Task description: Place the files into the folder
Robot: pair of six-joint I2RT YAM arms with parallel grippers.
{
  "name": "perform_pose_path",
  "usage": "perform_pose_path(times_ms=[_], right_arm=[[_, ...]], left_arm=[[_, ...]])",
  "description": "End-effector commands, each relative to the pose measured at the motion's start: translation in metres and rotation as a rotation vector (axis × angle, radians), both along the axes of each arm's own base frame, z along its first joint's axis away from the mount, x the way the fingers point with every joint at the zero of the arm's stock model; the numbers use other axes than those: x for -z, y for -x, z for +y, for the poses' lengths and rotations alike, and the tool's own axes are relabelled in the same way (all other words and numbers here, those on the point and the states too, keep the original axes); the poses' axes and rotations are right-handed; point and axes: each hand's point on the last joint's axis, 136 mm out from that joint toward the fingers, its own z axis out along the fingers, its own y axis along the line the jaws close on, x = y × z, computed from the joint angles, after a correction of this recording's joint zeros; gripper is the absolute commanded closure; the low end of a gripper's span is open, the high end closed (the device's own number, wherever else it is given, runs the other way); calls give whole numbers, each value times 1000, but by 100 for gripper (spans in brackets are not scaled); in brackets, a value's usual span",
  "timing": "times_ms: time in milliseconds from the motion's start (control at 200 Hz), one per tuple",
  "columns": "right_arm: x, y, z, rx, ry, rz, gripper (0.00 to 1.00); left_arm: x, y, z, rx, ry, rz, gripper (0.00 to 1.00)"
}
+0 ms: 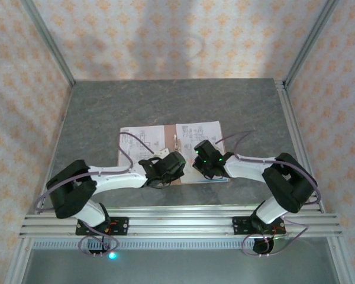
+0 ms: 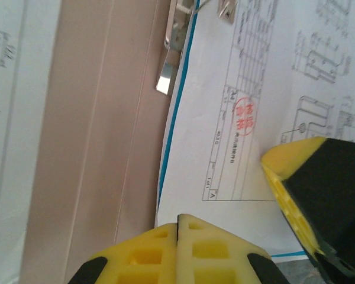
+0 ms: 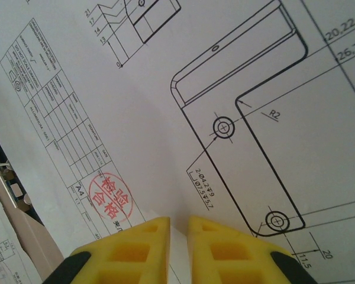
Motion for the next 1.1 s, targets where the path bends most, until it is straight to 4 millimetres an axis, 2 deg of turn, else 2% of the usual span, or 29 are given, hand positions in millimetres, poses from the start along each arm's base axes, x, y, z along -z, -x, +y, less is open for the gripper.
perform_pose_path(times_ms=[0,125,320,460,626,756,861,961,1096], right_arm=[[7,4,-5,-12,36,20,84],[4,2,-5,-16,35,9,84],[-16,-9,5,-52,29,-35,81],[-29,-14,12,-71,15,-55,73],[-53,-19,18,-90,1,-102,63],[-60,-22,25,-137,59,-114,58],[-62,-32,31,-159,97,-127,58],[-68,-51,42,-207,152,-140,64],[-72,-84,53,-246,204,-147,85]], left_arm=[[-9,-2,29,-66,-61,-28,97],[-12,-3,43,-91,-66,-29,96],[-12,-1,66,-125,-80,-21,96],[-2,2,90,-157,-91,5,96],[10,9,123,-186,-123,47,96],[18,15,140,-206,-127,71,96],[25,19,149,-220,-130,86,96],[31,24,157,-234,-135,98,96],[35,28,165,-235,-163,114,96]])
